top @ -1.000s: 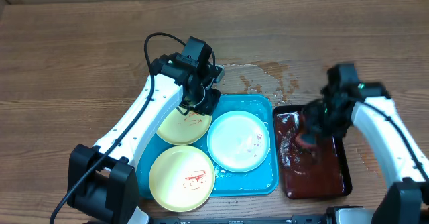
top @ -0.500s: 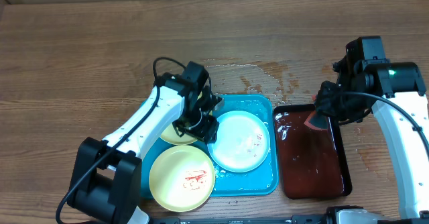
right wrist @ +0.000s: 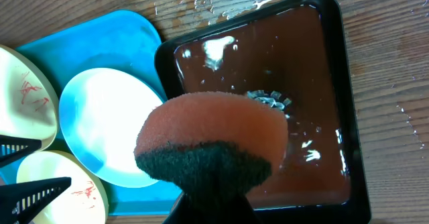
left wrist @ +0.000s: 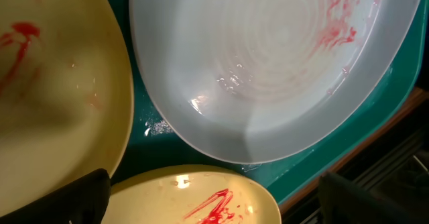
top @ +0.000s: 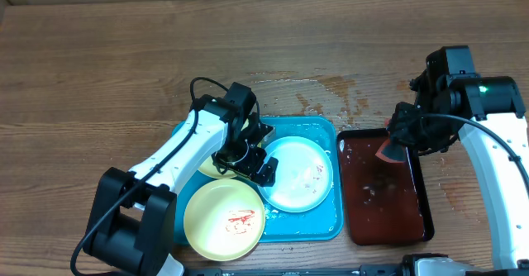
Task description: Clean dirty plates on tray and stack at the side
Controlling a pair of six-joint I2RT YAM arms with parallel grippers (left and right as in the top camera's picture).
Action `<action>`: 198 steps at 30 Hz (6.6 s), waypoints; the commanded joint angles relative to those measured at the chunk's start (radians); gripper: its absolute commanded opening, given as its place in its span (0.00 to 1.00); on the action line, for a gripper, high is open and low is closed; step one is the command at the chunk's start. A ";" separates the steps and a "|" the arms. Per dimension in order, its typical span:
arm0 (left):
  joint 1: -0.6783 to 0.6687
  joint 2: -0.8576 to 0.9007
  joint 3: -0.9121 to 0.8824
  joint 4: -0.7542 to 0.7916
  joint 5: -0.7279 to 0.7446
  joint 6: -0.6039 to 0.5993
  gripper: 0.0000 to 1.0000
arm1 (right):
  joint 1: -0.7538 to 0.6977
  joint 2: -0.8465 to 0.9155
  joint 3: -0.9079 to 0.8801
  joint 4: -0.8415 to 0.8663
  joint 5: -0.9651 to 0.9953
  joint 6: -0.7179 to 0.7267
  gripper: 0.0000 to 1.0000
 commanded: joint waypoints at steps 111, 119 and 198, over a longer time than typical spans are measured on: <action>-0.105 0.126 -0.016 0.319 -0.177 -0.665 0.04 | 0.387 -0.012 -0.322 0.459 -0.159 0.024 0.04; -0.105 0.126 -0.016 0.319 -0.155 -0.665 0.04 | 0.443 0.225 -0.322 0.623 -0.098 0.320 0.04; -0.106 0.126 -0.016 0.296 -0.156 -0.647 0.04 | 0.353 0.404 -0.316 0.463 0.048 0.025 0.04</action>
